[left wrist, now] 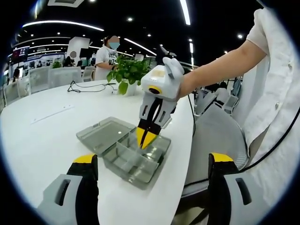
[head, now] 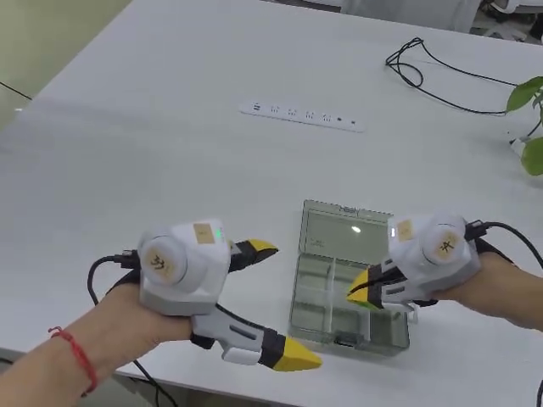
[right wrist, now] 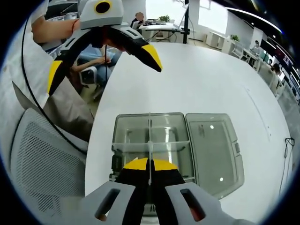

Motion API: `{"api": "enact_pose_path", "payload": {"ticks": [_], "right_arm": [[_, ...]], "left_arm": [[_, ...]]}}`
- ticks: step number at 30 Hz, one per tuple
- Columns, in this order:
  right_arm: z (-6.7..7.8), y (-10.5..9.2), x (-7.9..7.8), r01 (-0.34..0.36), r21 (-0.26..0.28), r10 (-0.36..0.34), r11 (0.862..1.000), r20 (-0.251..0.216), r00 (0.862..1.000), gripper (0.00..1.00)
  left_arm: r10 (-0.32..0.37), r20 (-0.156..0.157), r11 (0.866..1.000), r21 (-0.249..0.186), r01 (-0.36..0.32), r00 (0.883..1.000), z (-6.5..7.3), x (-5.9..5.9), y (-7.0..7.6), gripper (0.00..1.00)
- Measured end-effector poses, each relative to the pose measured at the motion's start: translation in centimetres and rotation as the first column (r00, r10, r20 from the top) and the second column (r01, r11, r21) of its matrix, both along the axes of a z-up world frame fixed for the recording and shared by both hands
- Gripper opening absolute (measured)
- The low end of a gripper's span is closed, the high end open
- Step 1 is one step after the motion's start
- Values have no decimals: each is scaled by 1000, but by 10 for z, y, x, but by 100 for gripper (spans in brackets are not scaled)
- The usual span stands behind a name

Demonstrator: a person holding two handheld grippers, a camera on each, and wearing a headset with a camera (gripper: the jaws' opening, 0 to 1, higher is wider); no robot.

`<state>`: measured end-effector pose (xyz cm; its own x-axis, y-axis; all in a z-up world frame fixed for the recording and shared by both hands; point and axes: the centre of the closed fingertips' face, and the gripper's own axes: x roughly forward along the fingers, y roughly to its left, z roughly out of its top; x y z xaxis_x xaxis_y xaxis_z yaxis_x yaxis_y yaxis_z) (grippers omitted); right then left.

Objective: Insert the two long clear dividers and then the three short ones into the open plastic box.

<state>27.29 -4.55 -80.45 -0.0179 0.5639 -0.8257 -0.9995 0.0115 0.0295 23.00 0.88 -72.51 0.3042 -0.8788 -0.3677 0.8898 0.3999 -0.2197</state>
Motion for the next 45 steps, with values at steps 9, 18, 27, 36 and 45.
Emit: {"api": "enact_pose_path", "payload": {"ticks": [9, 18, 27, 36, 45], "right_arm": [[-3, -1, 0, -7, -24, 7, 1000, 6, 1000, 3], [-4, -1, 0, 4, -26, -4, 1000, 11, 1000, 3], [-4, -2, -2, 15, -24, -14, 1000, 19, 1000, 6], [9, -6, -3, 52, 14, -52, 999, 25, 998, 13], [30, -17, -2, 100, 65, -102, 993, 35, 994, 19]], "left_arm": [[1, 0, 1000, -5, -1, 1000, 1, 1, -1, 100], [-1, 1, 1000, -5, 1, 1000, 1, -1, -2, 100], [3, 5, 1000, -4, -3, 1000, 4, -1, -1, 100], [0, 3, 1000, -1, 0, 1000, 4, -4, 0, 100], [2, 2, 1000, 0, -2, 1000, 4, -4, 1, 99]]}}
